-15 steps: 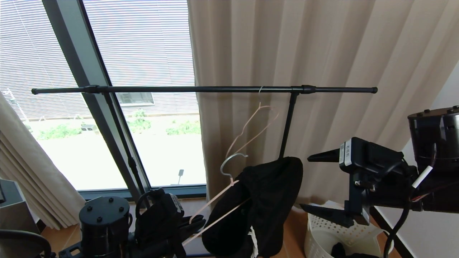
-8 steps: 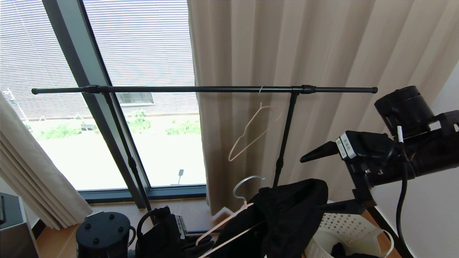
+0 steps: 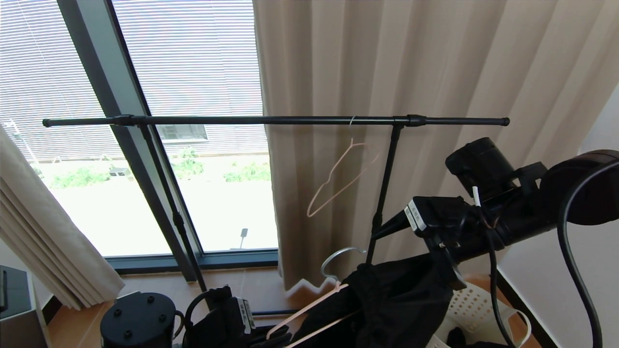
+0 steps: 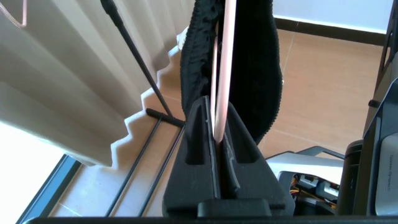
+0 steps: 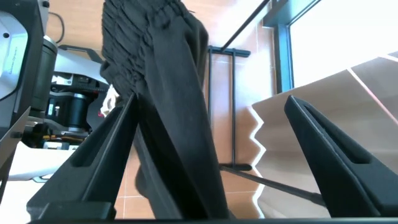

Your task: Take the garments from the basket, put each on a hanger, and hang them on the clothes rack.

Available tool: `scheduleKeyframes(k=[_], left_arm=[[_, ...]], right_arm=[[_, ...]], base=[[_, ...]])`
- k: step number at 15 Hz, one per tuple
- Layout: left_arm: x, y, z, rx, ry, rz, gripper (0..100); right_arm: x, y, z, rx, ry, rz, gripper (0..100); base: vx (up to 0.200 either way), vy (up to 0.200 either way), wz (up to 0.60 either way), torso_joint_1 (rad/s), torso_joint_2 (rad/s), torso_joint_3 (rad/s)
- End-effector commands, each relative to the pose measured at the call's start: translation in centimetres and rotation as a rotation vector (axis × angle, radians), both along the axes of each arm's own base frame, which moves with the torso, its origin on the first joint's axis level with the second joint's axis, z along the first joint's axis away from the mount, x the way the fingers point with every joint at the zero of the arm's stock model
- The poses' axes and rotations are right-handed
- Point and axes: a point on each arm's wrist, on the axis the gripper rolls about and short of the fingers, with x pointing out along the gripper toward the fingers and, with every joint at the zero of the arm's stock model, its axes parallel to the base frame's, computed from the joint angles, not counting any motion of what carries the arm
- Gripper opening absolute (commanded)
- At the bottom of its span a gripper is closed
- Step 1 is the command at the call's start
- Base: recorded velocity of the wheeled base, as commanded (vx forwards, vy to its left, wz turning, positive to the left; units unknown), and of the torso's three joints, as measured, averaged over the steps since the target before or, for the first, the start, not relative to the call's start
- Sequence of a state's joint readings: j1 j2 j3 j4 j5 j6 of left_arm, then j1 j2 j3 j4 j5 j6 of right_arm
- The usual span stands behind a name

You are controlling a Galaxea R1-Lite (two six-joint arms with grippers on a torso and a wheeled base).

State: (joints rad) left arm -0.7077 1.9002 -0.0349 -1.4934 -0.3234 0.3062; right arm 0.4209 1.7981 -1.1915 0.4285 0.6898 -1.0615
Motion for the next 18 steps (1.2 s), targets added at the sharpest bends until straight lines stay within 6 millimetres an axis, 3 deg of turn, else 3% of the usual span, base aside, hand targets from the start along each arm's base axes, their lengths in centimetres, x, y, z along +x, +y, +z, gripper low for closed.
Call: scheduleKeyframes(k=[1, 14, 15, 18], left_arm=[[-0.1, -0.1, 0.0, 0.001, 0.000, -0.008, 0], [-0.2, -0.2, 0.0, 0.008, -0.019, -0.018, 0], [-0.2, -0.2, 0.0, 0.008, -0.018, -0.017, 0], [-0.1, -0.2, 0.0, 0.009, -0.014, -0.015, 0]], right_arm=[[0.1, 0.5, -0.8, -0.012, 0.024, 0.011, 100], [0.5, 1.5, -2.1, -0.052, 0.048, 0.022, 100], [0.5, 1.5, -2.1, -0.051, 0.050, 0.019, 0], [0.5, 1.5, -2.0, -0.049, 0.047, 0.019, 0]], base=[[0.000, 0.000, 0.00, 0.000, 0.00, 0.000], [0.000, 0.000, 0.00, 0.000, 0.00, 0.000], [0.000, 0.000, 0.00, 0.000, 0.00, 0.000], [0.000, 0.000, 0.00, 0.000, 0.00, 0.000]])
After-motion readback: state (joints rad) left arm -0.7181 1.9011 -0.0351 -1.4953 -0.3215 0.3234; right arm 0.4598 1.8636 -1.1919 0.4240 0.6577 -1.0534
